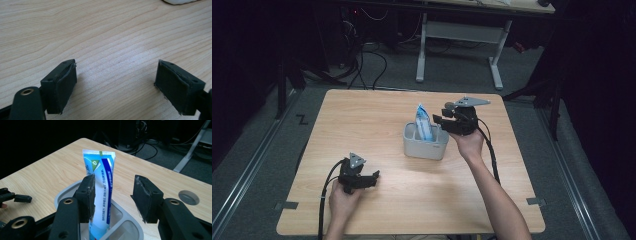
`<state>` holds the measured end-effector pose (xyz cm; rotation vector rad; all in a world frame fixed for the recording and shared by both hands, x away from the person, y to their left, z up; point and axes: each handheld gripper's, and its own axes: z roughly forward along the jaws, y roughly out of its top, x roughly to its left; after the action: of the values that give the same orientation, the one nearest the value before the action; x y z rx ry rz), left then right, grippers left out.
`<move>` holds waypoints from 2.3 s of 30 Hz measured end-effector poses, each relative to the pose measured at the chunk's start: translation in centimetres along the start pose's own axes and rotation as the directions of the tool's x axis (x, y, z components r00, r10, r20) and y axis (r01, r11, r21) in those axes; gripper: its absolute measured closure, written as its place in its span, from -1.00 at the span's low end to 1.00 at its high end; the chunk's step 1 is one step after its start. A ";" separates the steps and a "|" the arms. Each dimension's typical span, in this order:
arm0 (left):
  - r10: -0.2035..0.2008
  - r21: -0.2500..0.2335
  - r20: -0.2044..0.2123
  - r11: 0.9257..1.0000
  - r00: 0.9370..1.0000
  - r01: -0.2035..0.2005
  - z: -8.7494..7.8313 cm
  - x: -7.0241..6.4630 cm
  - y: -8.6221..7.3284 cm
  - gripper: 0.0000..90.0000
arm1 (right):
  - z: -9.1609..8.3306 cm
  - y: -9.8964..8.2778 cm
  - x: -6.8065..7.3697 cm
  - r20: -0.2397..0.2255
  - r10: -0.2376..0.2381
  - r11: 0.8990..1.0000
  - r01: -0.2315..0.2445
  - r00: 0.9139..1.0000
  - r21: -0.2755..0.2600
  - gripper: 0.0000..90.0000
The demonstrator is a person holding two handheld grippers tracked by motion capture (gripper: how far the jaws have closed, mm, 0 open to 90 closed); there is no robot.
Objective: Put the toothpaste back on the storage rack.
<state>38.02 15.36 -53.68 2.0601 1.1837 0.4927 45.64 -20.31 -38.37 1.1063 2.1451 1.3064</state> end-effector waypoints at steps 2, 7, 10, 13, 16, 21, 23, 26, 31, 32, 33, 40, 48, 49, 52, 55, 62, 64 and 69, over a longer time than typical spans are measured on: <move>0.000 0.000 0.001 1.000 1.000 0.000 0.0 0.0 0.0 -0.60 | -0.4 0.0 -0.1 0.003 0.000 1.000 0.000 1.000 -0.004 0.16; 0.000 0.000 0.000 1.000 1.000 0.000 0.0 0.0 0.0 -0.60 | -1.1 -0.1 -0.2 0.014 -0.002 1.000 0.002 1.000 -0.013 0.15; 0.000 0.001 0.000 1.000 1.000 0.000 0.0 0.0 0.0 -0.60 | -1.6 -0.1 -0.3 0.016 -0.007 1.000 0.008 1.000 -0.014 0.14; 0.001 0.001 0.000 1.000 1.000 -0.001 0.0 0.0 0.0 -0.60 | -2.1 -0.1 -0.5 0.019 -0.009 1.000 0.010 1.000 -0.020 0.14; 0.001 0.001 0.000 1.000 1.000 -0.001 0.0 0.0 0.0 -0.60 | -2.7 -0.1 -0.8 0.026 -0.001 1.000 0.002 1.000 -0.029 0.13; 0.001 0.001 -0.001 1.000 1.000 -0.001 0.0 0.0 0.0 -0.61 | -3.7 -0.4 -0.9 0.044 -0.007 0.997 0.010 0.999 -0.071 0.15; 0.002 0.002 -0.001 1.000 1.000 -0.002 0.0 0.0 0.0 -0.61 | -4.1 -0.6 -0.8 0.057 -0.010 0.997 0.015 0.998 -0.080 0.15; 0.002 0.002 -0.001 1.000 1.000 -0.002 0.0 0.0 0.0 -0.61 | -4.6 -1.0 -1.0 0.064 0.001 0.997 0.004 0.998 -0.078 0.16; 0.002 0.001 -0.003 1.000 1.000 -0.002 0.0 0.0 0.0 -0.61 | -5.4 -1.1 -1.4 0.065 0.012 0.997 -0.007 0.998 -0.078 0.16; 0.002 0.001 -0.003 1.000 1.000 -0.002 0.0 0.0 0.0 -0.61 | -5.5 -1.1 -1.4 0.064 0.013 0.997 -0.008 0.998 -0.079 0.16; 0.002 0.001 -0.002 1.000 1.000 -0.002 0.0 0.0 0.0 -0.61 | -5.7 -1.1 -1.4 0.065 0.011 0.997 -0.006 0.998 -0.075 0.16; 0.002 0.002 -0.001 1.000 1.000 -0.002 0.0 0.0 0.0 -0.61 | -6.7 -1.3 -1.7 0.071 0.025 0.997 -0.020 0.997 -0.078 0.15; 0.002 0.002 -0.001 1.000 1.000 -0.002 0.0 0.0 0.0 -0.61 | -7.9 -1.4 -1.7 0.068 0.020 0.995 -0.014 0.997 -0.094 0.16; 0.002 0.001 -0.002 1.000 1.000 -0.002 0.0 0.0 0.0 -0.61 | -8.0 -1.5 -1.7 0.064 0.024 0.995 -0.017 0.998 -0.099 0.16; 0.001 0.001 -0.001 1.000 1.000 -0.001 0.0 0.0 0.0 -0.61 | -8.4 -1.6 -1.7 0.086 0.021 0.994 -0.011 0.996 -0.107 0.19; 0.001 0.001 0.000 1.000 1.000 -0.001 0.0 0.0 0.0 -0.61 | -8.9 -1.9 -1.8 0.095 0.030 0.991 -0.017 0.995 -0.135 0.22; 0.001 0.001 0.000 1.000 1.000 -0.001 0.0 0.0 0.0 -0.61 | -9.5 -2.9 -2.4 0.106 0.055 0.992 -0.042 0.993 -0.120 0.22; 0.001 0.001 0.000 1.000 1.000 -0.001 0.0 0.0 0.0 -0.61 | -9.8 -3.1 -2.5 0.109 0.059 0.992 -0.046 0.992 -0.121 0.22; 0.001 0.001 0.000 1.000 1.000 -0.001 0.0 0.0 0.0 -0.61 | -10.4 -3.6 -2.8 0.118 0.074 0.990 -0.059 0.990 -0.129 0.21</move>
<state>38.01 15.34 -53.67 2.0618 1.1832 0.4931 38.84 -29.25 -36.61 1.1835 1.9258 1.3462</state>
